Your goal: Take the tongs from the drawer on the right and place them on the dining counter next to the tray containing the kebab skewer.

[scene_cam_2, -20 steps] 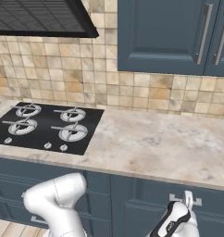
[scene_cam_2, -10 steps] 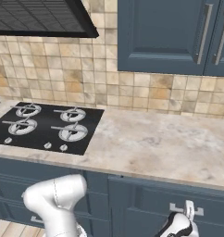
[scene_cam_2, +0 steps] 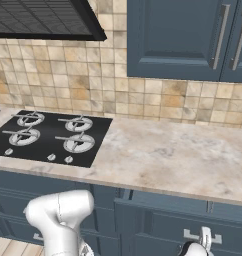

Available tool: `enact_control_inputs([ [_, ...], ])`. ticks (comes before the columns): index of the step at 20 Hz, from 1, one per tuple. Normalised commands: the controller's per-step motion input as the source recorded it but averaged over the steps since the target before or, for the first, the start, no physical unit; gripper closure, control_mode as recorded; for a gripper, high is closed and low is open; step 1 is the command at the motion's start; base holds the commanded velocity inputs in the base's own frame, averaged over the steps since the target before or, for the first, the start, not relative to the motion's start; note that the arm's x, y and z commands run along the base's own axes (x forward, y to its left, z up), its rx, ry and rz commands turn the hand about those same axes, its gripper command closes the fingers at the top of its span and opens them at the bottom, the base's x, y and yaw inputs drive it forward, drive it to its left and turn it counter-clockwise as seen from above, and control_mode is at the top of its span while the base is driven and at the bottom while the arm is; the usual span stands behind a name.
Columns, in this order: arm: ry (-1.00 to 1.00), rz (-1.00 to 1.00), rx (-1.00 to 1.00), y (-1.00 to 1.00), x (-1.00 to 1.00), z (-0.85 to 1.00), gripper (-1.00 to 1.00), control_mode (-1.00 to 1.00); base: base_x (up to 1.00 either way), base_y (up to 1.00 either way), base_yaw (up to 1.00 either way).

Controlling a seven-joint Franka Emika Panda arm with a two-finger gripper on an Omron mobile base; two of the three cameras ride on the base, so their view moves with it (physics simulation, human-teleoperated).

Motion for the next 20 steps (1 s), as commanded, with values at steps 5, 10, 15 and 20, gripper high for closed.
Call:
enact_control_inputs([
  [5, 0.0, 0.0, 0.0, 0.0, -0.41, 0.0, 1.0, -1.0, 0.0, 0.0, 0.0],
  [10, 0.0, 0.0, 0.0, 0.0, -0.39, 0.0, 1.0, -1.0, 0.0, 0.0, 0.0],
  [15, 0.0, 0.0, 0.0, 0.0, -0.36, 0.0, 1.0, -1.0, 0.0, 0.0, 0.0],
  [20, 0.0, 0.0, 0.0, 0.0, -0.29, 0.0, 1.0, -1.0, 0.0, 0.0, 0.0],
])
